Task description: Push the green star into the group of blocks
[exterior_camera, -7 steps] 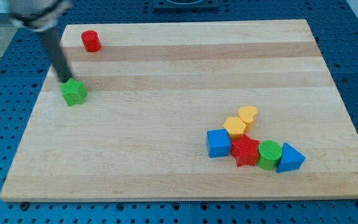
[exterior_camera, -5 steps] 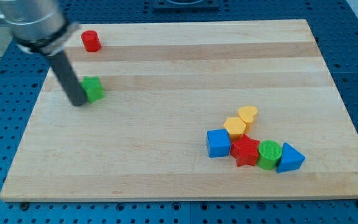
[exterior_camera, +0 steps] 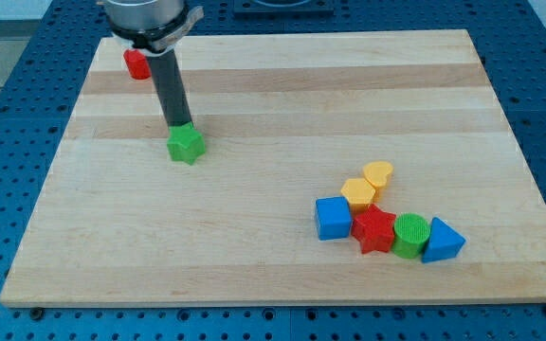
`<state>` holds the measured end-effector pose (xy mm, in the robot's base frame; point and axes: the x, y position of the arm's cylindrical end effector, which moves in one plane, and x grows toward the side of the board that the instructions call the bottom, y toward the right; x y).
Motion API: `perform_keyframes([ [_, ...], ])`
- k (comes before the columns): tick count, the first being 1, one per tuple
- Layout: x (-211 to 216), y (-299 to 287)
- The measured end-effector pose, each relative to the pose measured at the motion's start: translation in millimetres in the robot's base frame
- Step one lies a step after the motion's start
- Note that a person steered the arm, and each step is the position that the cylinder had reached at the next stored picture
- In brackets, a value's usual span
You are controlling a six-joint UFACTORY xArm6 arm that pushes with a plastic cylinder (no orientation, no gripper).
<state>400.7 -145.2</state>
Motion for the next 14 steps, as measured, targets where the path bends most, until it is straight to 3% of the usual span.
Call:
perform_keyframes([
  [1,24.0,-42.3],
  [2,34.3,-30.8],
  [4,34.4,72.6],
  [6,72.0,37.6],
  [9,19.3,145.2],
  [12,-15.3,150.9],
  [14,7.8,208.7],
])
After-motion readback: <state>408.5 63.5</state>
